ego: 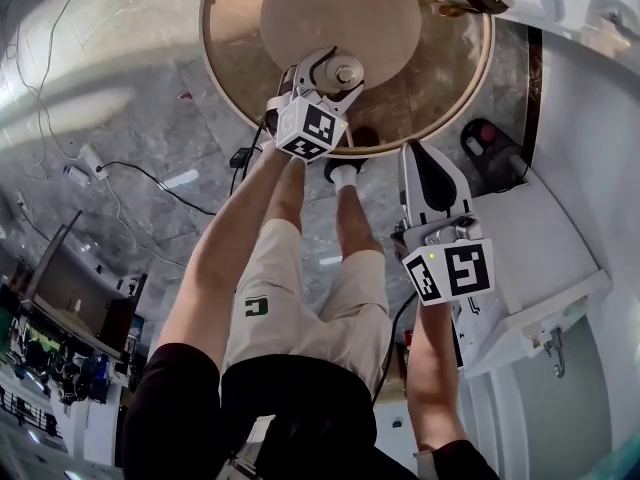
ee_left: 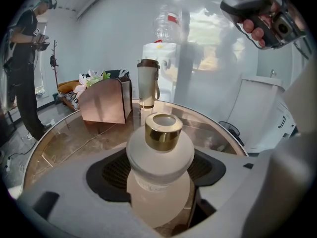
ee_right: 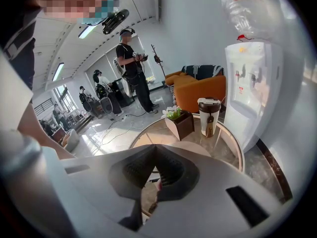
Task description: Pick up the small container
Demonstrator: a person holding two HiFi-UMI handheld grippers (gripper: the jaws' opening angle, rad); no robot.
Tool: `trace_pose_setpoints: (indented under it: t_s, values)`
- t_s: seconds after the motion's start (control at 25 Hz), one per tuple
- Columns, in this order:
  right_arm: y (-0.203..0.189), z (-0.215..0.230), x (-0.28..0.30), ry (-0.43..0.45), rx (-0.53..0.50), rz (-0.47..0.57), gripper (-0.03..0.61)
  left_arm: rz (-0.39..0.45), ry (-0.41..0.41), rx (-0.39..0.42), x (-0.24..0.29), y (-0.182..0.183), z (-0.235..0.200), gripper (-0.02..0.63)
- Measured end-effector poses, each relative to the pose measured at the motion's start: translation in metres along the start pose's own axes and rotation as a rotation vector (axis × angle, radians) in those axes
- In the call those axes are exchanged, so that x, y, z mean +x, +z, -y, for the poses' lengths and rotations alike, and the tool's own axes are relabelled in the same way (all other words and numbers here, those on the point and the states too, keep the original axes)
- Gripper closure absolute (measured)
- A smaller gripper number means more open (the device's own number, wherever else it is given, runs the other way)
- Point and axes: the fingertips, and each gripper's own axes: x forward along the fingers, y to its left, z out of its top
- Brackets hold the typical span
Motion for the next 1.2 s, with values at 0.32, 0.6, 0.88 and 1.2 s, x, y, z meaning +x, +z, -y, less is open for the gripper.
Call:
trace_pose_setpoints:
  t_s: [0.32,0.6,0.88,1.2]
  values:
    - [0.011,-0.004,-0.008,-0.007,-0.011,0.015,0.575,0.051,0.039,-0.055,-0.024,0.017,-0.003,0.279]
    - [0.048,-0.021,-0.031,-0.012,-0.043,0.057,0.575,0.115,0.068,-0.148,-0.078,0.074,-0.006,0.278]
    - [0.095,-0.047,-0.060,-0.011,-0.087,0.109,0.575,0.173,0.057,-0.153,-0.143,0.140,-0.004,0.279]
    - [0.151,-0.068,-0.115,-0.051,-0.130,0.183,0.575,0.166,0.028,-0.089,-0.223,0.217,0.000,0.279]
